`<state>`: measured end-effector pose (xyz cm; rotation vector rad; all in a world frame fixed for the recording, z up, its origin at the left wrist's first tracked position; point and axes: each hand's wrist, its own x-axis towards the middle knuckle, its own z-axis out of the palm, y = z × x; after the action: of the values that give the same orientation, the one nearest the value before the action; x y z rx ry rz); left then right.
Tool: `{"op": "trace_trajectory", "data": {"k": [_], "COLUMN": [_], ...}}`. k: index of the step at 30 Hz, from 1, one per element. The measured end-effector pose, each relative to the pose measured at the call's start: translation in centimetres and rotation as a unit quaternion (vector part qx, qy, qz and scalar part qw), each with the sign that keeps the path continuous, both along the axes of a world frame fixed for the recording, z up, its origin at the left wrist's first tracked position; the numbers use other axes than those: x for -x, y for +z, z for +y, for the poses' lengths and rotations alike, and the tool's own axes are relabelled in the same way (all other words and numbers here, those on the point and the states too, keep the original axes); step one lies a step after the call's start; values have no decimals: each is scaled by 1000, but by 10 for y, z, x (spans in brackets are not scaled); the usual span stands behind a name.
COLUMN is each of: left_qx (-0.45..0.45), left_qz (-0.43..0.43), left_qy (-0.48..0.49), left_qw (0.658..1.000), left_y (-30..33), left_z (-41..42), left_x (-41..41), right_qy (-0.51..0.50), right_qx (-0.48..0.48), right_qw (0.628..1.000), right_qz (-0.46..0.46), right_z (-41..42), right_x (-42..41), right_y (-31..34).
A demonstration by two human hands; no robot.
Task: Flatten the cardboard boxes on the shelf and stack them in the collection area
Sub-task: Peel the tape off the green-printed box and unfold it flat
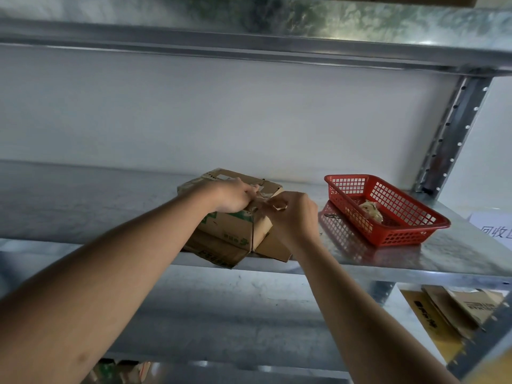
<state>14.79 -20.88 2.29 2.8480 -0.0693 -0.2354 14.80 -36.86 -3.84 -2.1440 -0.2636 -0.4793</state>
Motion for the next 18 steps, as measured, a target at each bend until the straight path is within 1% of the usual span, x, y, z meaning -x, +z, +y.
{"op": "trace_trajectory", "data": {"k": [2,3,5,9,11,13,15,18], "left_qx": [-1,-3,-6,-9,-10,-14,-15,-16], "left_qz": [-8,-11,-19,-32,-35,-45,-52,-45], "left_qy": [9,14,19,44,60,62,59,66], "left_qw": [1000,1000,1000,998,998,997,997,997], "left_y": [-2,-3,-5,-10,-12,-15,-16,-16], "left_z": [-5,-7,-9,-12,-11,-9,-7,-5], "left_x": [1,2,2,0,-2,-3,-3,-4], "right_qy": [14,17,22,38,77,130,192,262], "right_qx": [-85,-105,-109,-50,-70,-122,-178,-230], "right_qw": [993,989,988,995,990,977,954,927], "right_qz": [77,99,107,80,90,120,148,138], "right_z": [-6,-8,-9,-4,-5,-10,-17,-23], "right_x": [-3,-3,-3,1,4,5,8,10], "right_y": [3,2,0,-2,-1,0,-1,1]}}
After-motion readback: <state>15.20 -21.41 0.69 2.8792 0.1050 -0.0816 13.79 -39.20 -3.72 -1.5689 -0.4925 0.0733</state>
